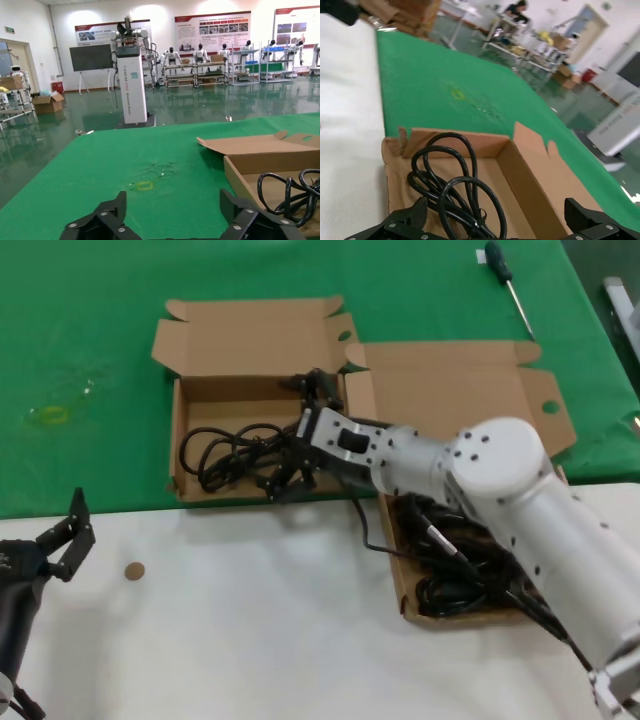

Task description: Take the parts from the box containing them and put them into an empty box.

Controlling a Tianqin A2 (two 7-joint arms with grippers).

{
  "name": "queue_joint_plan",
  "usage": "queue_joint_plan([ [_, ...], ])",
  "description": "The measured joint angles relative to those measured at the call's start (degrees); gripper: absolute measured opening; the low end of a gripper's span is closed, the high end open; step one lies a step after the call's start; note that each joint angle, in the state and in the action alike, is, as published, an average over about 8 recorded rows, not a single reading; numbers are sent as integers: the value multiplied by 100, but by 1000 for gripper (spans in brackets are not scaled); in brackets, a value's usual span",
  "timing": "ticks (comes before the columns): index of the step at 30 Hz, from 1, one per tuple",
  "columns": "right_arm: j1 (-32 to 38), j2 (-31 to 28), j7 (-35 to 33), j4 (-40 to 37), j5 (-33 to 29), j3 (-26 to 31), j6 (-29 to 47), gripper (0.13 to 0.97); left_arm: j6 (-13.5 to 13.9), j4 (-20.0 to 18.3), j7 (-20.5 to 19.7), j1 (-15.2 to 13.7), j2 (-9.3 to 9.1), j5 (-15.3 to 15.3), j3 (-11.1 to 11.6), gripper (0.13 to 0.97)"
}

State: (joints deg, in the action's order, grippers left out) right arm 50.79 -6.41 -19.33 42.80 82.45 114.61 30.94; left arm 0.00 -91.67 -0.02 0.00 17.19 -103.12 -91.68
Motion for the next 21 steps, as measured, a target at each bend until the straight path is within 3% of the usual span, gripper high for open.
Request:
queue_joint_plan([
  [7, -721, -153, 273, 686, 292, -324, -437, 965, 0, 0, 0, 0, 0, -1, 0, 724],
  [11, -1141, -242, 434, 1094, 464, -515, -695, 965, 0, 0, 0, 0, 0, -1, 0, 724],
  [21, -2169, -461, 826, 2087, 884, -980, -1322, 966, 0, 0, 3, 0, 0, -1, 0, 884],
])
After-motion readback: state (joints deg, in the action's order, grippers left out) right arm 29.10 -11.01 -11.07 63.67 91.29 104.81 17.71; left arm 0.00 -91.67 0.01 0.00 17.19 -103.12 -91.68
